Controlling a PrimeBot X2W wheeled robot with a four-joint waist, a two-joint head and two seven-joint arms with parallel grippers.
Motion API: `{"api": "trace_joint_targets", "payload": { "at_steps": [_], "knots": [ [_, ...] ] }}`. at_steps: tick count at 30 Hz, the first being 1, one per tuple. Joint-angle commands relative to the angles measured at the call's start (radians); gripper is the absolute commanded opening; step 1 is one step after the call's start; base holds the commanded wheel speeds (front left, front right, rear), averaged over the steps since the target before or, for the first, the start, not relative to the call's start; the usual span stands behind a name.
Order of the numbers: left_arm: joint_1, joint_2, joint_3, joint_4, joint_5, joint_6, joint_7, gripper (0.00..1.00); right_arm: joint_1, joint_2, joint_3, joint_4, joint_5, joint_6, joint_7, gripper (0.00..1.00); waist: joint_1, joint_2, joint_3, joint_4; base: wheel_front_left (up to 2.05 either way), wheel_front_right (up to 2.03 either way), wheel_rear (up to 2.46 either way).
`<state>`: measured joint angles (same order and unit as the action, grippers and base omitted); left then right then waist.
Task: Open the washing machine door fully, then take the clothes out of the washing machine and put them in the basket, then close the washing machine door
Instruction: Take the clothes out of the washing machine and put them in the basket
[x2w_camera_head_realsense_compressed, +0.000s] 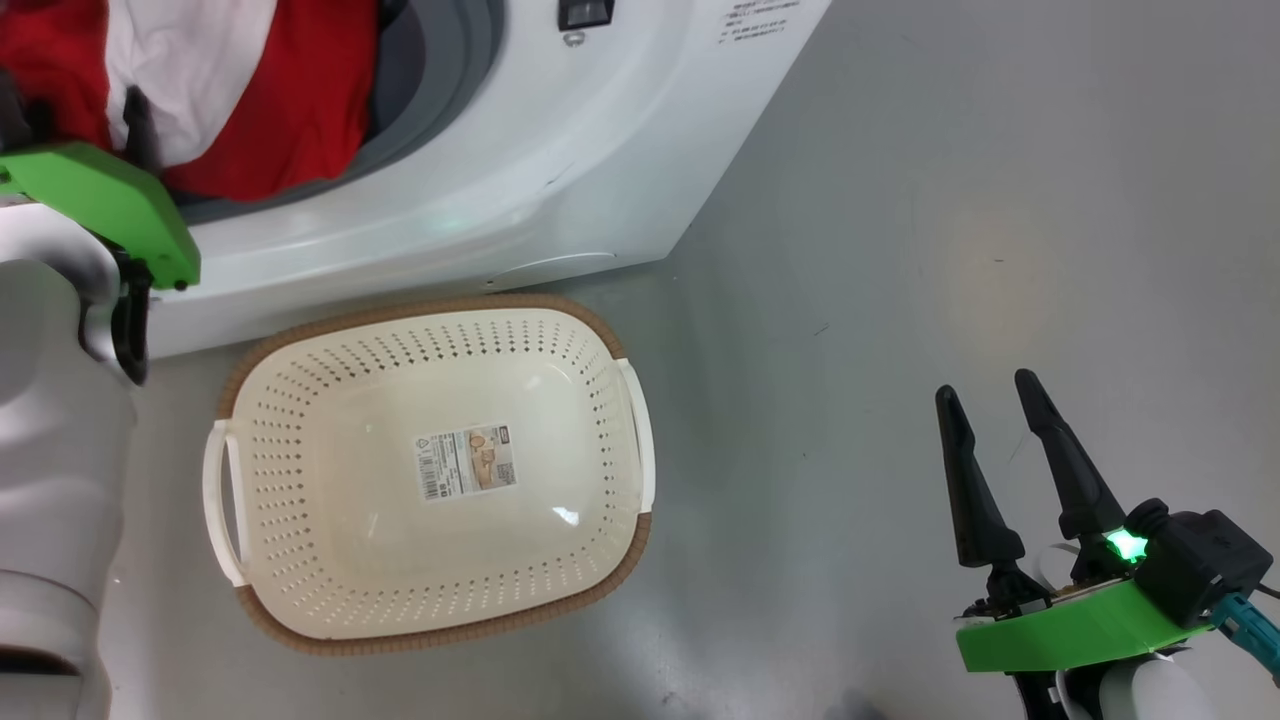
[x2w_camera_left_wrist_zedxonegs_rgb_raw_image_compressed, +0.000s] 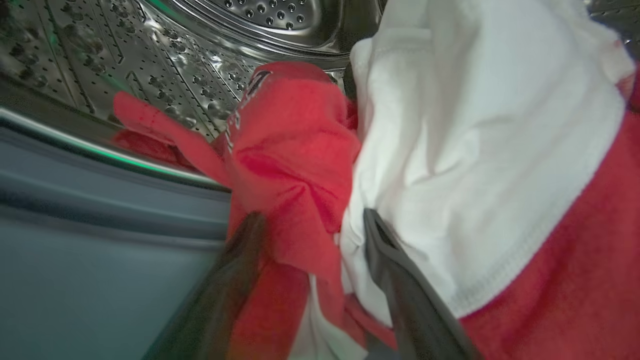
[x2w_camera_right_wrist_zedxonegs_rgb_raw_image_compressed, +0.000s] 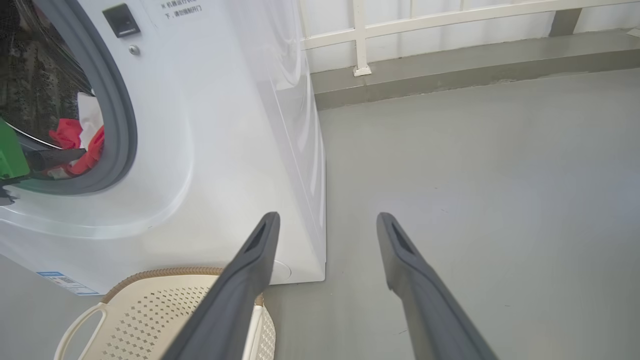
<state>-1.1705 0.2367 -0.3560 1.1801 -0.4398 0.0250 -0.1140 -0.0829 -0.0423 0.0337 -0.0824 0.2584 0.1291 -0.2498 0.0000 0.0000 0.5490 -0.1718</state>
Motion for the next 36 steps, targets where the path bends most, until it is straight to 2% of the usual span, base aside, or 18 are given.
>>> {"api": "trace_joint_targets", "payload": {
  "at_steps": [1, 9, 10, 11, 12, 13, 14, 25, 36],
  "knots": [
    [-0.023, 0.047, 0.011, 0.007, 0.004, 0.010, 0.015, 1.00, 0.000, -0.008, 0.029, -0.022, 0.018, 0.002, -0.012, 1.00, 0.0000, 0.0000, 0.000, -0.001, 0.00, 0.00, 0.00],
    [-0.032, 0.030, 0.004, 0.057, -0.012, 0.000, 0.072, 1.00, 0.003, -0.008, 0.029, -0.024, 0.024, 0.002, -0.012, 1.00, 0.0000, 0.0000, 0.000, 0.001, 0.00, 0.00, 0.00],
    [-0.032, 0.029, 0.002, 0.059, -0.012, -0.001, 0.073, 0.91, 0.002, -0.008, 0.029, -0.024, 0.024, 0.002, -0.012, 1.00, 0.0000, 0.0000, 0.000, 0.001, 0.00, 0.00, 0.00],
    [-0.032, 0.029, 0.001, 0.061, -0.014, -0.002, 0.072, 0.62, 0.002, -0.008, 0.030, -0.024, 0.023, 0.002, -0.012, 1.00, 0.0000, 0.0000, 0.000, 0.001, 0.00, 0.00, 0.00],
    [-0.032, 0.029, 0.001, 0.061, -0.014, -0.002, 0.072, 0.62, 0.002, -0.008, 0.030, -0.024, 0.023, 0.002, -0.012, 1.00, 0.0000, 0.0000, 0.000, 0.001, 0.00, 0.00, 0.00],
    [-0.032, 0.028, 0.000, 0.063, -0.014, -0.002, 0.071, 0.36, 0.002, -0.008, 0.030, -0.025, 0.023, 0.002, -0.012, 1.00, 0.0000, 0.0000, 0.000, 0.001, 0.00, 0.00, 0.00],
    [-0.032, 0.027, -0.003, 0.064, -0.013, -0.003, 0.066, 0.00, 0.002, -0.008, 0.030, -0.025, 0.023, 0.002, -0.012, 1.00, 0.0000, 0.0000, 0.000, 0.001, 0.00, 0.00, 0.00],
    [-0.043, 0.012, 0.005, 0.050, -0.039, -0.025, -0.017, 0.00, 0.004, -0.008, 0.028, -0.025, 0.018, 0.002, -0.012, 1.00, 0.0000, 0.0000, 0.003, 0.013, 0.00, 0.00, 0.00],
    [-0.032, -0.004, 0.044, -0.031, -0.097, -0.074, -0.119, 0.00, 0.007, -0.008, 0.021, -0.023, 0.016, 0.002, -0.012, 1.00, 0.0000, 0.0000, -0.004, 0.042, 0.00, 0.00, 0.00]
  ]
}}
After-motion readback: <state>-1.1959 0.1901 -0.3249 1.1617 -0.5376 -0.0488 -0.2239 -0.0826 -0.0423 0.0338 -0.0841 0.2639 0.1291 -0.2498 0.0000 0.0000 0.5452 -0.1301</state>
